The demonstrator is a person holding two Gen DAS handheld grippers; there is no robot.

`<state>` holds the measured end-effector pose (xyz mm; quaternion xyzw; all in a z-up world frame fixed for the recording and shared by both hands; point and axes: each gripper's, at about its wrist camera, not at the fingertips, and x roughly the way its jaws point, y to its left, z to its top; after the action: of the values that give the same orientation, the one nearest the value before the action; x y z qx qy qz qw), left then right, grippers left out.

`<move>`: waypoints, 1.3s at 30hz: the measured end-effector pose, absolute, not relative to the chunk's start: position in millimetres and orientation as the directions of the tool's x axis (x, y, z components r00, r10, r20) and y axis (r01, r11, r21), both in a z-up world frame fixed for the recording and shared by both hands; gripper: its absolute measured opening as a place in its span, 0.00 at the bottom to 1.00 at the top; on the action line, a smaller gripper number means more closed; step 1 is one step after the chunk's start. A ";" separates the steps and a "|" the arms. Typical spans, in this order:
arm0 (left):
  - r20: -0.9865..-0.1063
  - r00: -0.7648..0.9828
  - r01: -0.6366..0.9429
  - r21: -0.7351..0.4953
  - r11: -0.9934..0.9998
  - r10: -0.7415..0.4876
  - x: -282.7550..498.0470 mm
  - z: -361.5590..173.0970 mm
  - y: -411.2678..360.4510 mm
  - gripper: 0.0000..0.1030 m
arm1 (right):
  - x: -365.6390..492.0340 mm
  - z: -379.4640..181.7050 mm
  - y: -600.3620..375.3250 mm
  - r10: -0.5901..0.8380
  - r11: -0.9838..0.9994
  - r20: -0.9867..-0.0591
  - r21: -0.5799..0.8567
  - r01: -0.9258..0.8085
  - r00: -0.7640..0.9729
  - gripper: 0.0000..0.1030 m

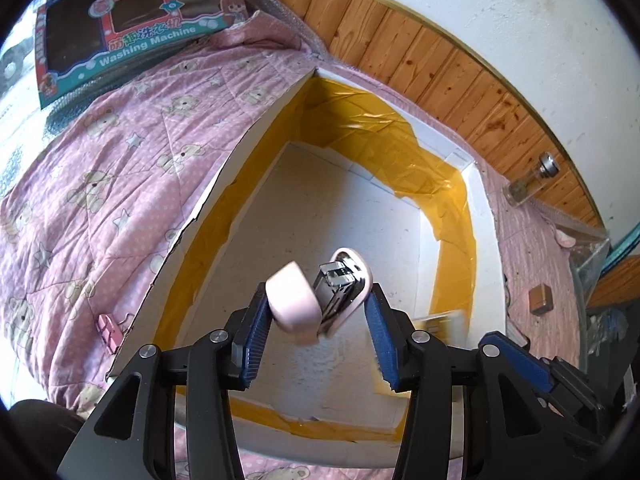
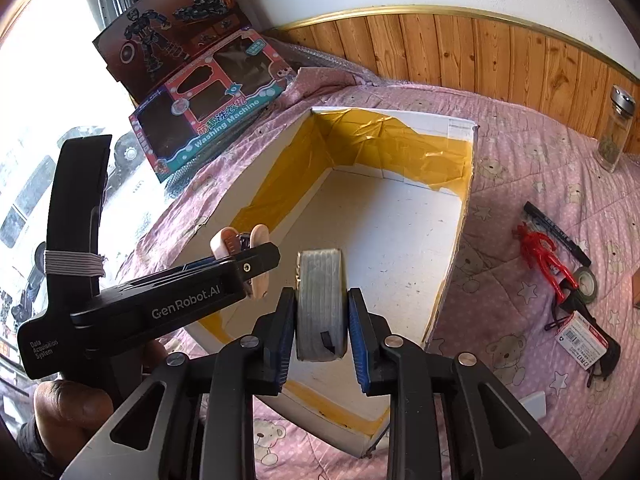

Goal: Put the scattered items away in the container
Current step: 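Open both tools to drop the stapler and beige box inside, then grasp the white charger plug with left tool while right tool approaches staple box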

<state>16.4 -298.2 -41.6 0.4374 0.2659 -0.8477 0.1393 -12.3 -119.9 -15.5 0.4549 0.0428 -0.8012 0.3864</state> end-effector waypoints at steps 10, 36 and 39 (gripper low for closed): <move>-0.793 -0.609 0.456 -0.357 -0.815 0.007 25.2 -26.0 -294.6 0.49 | -10.8 -12.3 -72.9 -0.658 -0.691 -0.710 0.436 0.576 -0.252 0.27; -0.813 -0.542 0.010 -0.259 -0.966 0.213 26.1 -4.0 -76.3 0.49 | -5.0 -44.6 114.4 -0.663 -0.748 -0.656 0.600 0.283 -0.360 0.38; -0.827 -0.512 -0.020 -0.259 -0.966 0.233 23.3 -12.4 -58.2 0.49 | -6.0 -50.9 128.5 -0.662 -0.747 -0.655 0.615 0.252 -0.365 0.38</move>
<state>23.3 -58.2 -12.4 0.4885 0.1087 -0.8627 -0.0733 -6.0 128.5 -50.9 0.4856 -0.2109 -0.7987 0.2862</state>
